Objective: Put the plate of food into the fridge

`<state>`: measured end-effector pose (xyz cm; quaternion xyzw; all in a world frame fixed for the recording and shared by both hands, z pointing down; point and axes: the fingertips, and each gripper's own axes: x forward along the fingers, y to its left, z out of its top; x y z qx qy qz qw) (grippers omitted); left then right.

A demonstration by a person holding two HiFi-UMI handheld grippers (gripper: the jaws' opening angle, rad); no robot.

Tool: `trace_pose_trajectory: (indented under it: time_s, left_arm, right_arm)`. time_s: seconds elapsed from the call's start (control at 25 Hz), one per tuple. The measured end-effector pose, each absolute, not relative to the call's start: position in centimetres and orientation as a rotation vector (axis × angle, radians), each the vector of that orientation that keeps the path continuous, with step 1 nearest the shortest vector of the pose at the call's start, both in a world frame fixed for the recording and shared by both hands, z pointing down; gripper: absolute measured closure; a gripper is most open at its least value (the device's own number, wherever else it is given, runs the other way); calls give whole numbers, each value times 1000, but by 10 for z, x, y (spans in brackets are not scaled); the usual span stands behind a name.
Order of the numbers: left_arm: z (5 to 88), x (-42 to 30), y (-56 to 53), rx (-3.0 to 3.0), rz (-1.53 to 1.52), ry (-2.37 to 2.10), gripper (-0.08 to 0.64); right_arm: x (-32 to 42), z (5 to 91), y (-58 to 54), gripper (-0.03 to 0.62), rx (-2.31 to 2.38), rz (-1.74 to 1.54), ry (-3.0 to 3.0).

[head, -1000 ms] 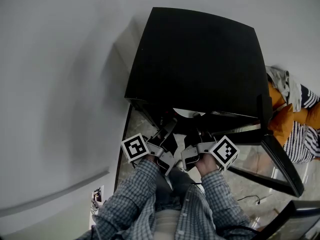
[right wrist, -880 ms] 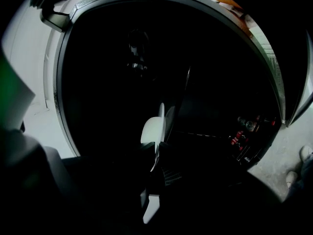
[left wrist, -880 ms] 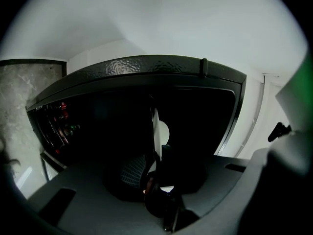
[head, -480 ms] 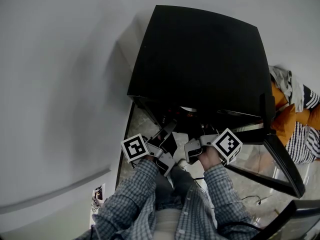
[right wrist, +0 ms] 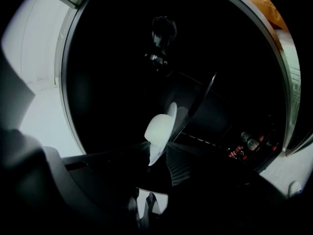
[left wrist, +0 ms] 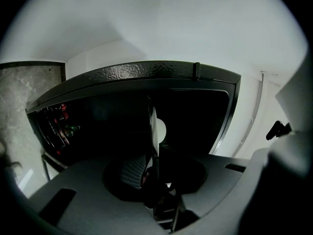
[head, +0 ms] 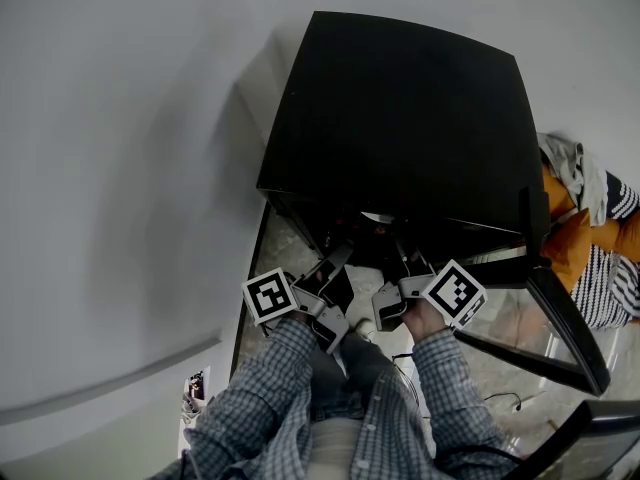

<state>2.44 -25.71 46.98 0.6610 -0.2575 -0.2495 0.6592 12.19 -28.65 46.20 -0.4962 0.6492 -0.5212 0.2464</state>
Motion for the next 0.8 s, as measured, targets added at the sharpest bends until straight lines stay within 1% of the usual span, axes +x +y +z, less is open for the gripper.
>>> trace_pose_trajectory:
  time_s: [0.28,0.4,0.8]
  left_arm:
    - [466,26,-255,1509,-572,-559,469]
    - [463,25,-253,1515,-575,-548,469]
    - [453,25,-245,1580,-560,-545,472]
  right_arm:
    - [122,459,-286,448,-1349,-1420,1796]
    - [124,455,-287,430,-1334,-1411,1808]
    - [121,459,-265,430,-1319,-1440,1820]
